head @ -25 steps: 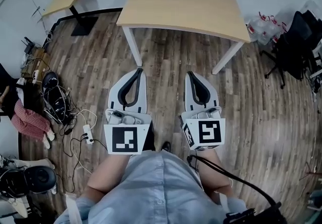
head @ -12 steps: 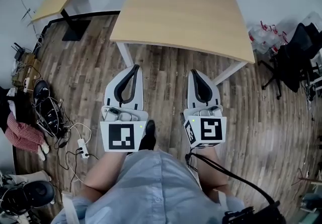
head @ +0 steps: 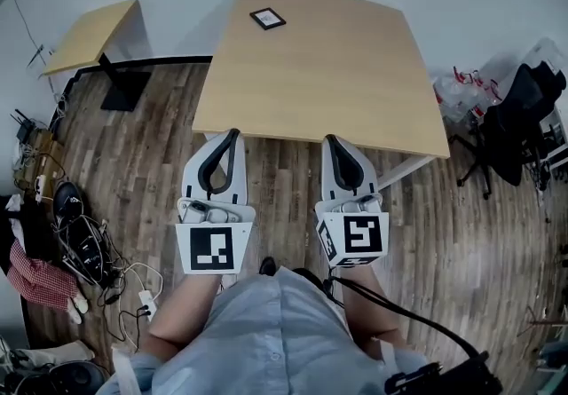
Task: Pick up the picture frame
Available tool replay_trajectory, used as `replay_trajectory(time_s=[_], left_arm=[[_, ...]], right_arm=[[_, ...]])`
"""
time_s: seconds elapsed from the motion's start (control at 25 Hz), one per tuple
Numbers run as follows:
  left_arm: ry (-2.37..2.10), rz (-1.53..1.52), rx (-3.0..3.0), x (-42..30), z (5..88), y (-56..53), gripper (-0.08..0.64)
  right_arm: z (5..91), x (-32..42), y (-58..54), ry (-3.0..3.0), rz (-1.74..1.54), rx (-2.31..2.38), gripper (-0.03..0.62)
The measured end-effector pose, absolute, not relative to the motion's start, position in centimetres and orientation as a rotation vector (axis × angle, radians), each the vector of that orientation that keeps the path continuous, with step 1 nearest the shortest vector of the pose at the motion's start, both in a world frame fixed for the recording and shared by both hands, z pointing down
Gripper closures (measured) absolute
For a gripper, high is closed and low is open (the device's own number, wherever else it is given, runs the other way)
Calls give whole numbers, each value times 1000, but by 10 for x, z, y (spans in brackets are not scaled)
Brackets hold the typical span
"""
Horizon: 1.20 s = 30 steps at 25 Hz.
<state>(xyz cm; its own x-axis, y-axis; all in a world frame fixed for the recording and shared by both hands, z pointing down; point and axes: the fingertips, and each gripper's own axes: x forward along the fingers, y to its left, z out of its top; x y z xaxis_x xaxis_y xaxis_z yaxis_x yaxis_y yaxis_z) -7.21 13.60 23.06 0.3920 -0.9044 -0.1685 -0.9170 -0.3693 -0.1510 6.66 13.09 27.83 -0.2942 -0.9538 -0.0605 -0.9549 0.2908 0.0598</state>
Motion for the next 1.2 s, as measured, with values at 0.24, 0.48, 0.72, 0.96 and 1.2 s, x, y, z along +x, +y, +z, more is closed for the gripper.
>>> replay_trajectory(time_s=[0.24,0.48,0.72,0.96,1.2], left_arm=[[1635,58,-2459,-70,241,108,558],[1658,33,-2460,-65,251,80,558],[1663,-2,-2441,-46,250,33,558],[1682,-64,-2425,-18,249,-22,560],[1695,-110,-2377,-3,238,-67,558]], right_arm=[[283,69,105,2526,107,-1867,591],[289,73,75,2540,98,-1848,591],[292,91,25,2536,66,-1825,591],[294,114,-32,2554,19,-1781,591],[289,129,-84,2555,-2,-1732,591]])
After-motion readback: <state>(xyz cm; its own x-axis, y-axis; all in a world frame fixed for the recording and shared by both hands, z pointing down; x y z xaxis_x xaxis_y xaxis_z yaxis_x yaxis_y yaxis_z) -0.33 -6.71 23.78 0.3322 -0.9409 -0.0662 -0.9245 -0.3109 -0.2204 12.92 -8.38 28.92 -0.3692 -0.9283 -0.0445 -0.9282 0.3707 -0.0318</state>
